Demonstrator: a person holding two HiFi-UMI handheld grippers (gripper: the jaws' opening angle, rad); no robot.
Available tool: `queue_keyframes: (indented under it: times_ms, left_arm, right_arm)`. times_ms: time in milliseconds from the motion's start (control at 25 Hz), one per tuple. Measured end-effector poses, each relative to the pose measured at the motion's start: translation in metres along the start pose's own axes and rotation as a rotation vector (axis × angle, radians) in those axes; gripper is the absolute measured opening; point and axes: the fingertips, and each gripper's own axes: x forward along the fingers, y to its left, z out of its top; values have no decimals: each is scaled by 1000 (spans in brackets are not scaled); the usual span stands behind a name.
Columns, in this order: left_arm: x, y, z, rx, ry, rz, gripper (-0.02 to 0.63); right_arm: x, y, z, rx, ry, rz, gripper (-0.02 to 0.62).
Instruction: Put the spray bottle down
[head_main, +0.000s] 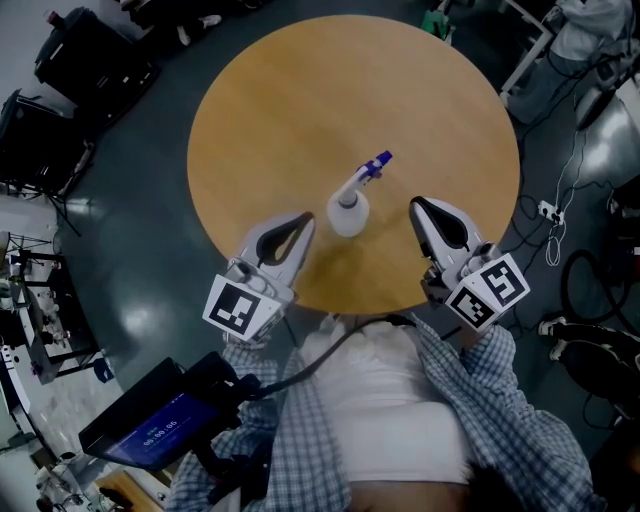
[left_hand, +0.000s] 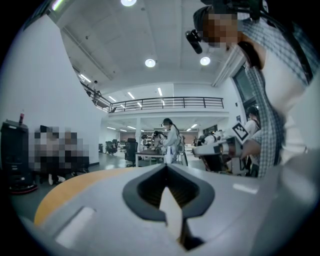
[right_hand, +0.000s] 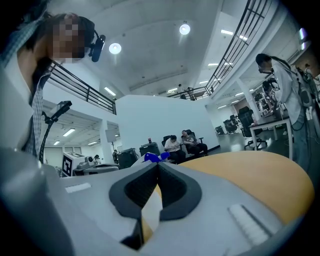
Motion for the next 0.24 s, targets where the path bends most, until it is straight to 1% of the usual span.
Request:
queue_keyframes:
  times_ms: [240]
  left_arm:
    - [-4,1,-15,5,35,0,2]
  right_arm:
    - [2,-1,4,18,-12,-5,3]
